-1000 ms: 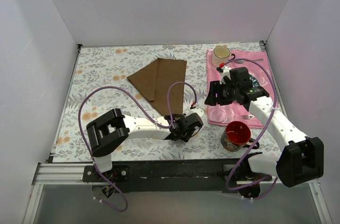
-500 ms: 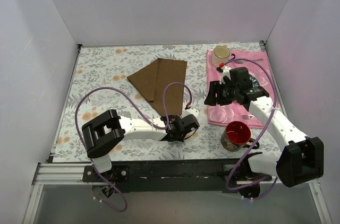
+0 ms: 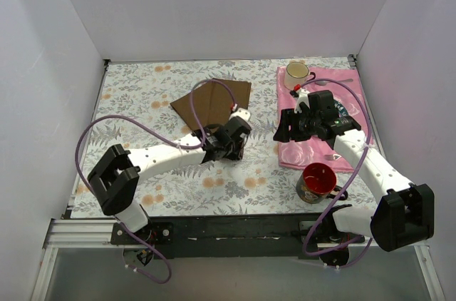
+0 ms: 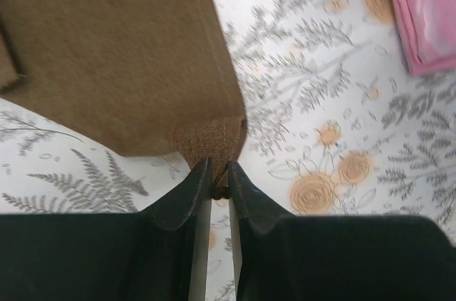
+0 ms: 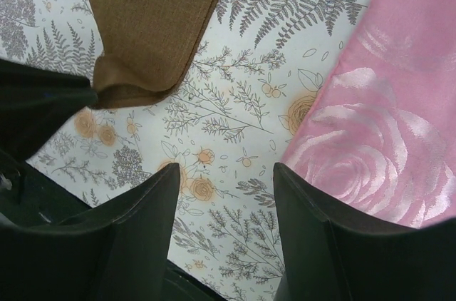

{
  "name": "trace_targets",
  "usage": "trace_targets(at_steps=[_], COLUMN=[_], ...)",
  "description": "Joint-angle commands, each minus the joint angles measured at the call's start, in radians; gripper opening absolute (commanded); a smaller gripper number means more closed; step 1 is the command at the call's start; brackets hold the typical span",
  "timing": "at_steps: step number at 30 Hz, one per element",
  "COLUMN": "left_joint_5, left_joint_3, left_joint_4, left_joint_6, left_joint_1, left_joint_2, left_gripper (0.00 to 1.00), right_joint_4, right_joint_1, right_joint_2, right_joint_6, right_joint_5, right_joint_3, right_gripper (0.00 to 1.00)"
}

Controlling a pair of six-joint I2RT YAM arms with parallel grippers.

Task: Fold the napkin, place the utensils inside, and roll it up
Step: Fold the napkin

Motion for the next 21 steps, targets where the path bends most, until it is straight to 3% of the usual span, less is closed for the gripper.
trace_targets(at_steps=[1,21], left_joint_5=[0.068,0.194], left_joint_3=[0.046,0.408], left_joint_4=[-0.014,-0.099], left_joint_6=[0.023,-0.001], left_joint_1=[0.133,0.603], left_joint_2=[-0.061,0.171], left_gripper=[0.0,0.0], right_joint_4=[0.041,0.07], right_joint_1=[-0.007,-0.007], right_joint_2=[0.008,0.129], right_joint_6=[-0.006,-0.037], right_joint_5=[-0.026,-0.092], right_joint_3=[0.024,0.104], right_gripper=[0.63,0.63])
